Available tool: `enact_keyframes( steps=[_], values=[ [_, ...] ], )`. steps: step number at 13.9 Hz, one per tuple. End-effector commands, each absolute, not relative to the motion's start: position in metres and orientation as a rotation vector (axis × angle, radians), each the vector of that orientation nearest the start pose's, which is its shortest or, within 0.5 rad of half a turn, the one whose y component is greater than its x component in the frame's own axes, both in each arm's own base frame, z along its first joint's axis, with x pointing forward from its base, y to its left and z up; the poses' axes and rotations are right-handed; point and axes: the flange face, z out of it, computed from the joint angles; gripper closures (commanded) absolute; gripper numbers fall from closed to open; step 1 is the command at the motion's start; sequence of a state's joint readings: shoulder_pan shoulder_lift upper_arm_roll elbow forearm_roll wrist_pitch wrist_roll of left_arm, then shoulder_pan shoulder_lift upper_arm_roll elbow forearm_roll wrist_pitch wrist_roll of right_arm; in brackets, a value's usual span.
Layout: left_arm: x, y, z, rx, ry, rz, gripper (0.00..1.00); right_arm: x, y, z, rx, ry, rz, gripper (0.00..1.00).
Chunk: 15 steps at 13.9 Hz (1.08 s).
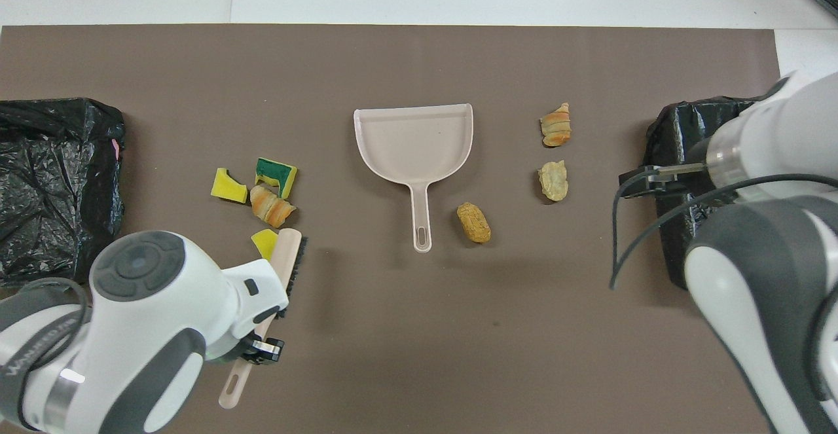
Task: Sweep and dump trash in bin
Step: 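Grasp the brush with the left gripper while the right gripper grasps the dustpan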
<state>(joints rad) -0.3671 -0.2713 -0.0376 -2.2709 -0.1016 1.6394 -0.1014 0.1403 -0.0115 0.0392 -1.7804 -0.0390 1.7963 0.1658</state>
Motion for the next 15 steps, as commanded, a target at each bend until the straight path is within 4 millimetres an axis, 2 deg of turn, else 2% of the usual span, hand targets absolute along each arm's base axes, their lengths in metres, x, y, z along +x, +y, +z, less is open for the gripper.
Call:
enact_keyframes(
  steps=[1, 2, 4, 5, 6, 8, 11, 12, 15],
  values=[
    [0.418, -0.114, 0.442, -3.082, 0.418, 0.559, 1.00, 0.562, 0.144, 0.517, -3.131, 0.020, -0.093, 0.00],
    [0.429, -0.092, 0.439, -3.089, 0.402, 0.534, 1.00, 0.568, 0.164, 0.502, -3.110, 0.043, -0.113, 0.00],
    [0.451, -0.071, 0.443, -3.060, 0.362, 0.469, 1.00, 0.576, 0.216, 0.471, -3.077, 0.043, -0.179, 0.00],
    [0.470, -0.056, 0.450, -3.051, 0.325, 0.411, 1.00, 0.578, 0.236, 0.459, -3.063, 0.074, -0.196, 0.00],
    [0.488, -0.040, 0.452, -3.062, 0.274, 0.372, 1.00, 0.574, 0.260, 0.445, -3.060, 0.074, -0.187, 0.00],
    [0.507, -0.024, 0.460, -3.061, 0.234, 0.309, 1.00, 0.563, 0.306, 0.425, -3.052, 0.069, -0.204, 0.00],
    [0.513, -0.018, 0.463, -3.048, 0.232, 0.256, 1.00, 0.554, 0.350, 0.391, -3.052, 0.014, -0.249, 0.00],
    [0.514, -0.010, 0.461, -3.051, 0.207, 0.257, 1.00, 0.553, 0.362, 0.380, -3.057, -0.009, -0.257, 0.00],
    [0.518, 0.002, 0.461, -3.057, 0.176, 0.209, 1.00, 0.548, 0.372, 0.362, -3.093, -0.049, -0.263, 0.00]
  ],
)
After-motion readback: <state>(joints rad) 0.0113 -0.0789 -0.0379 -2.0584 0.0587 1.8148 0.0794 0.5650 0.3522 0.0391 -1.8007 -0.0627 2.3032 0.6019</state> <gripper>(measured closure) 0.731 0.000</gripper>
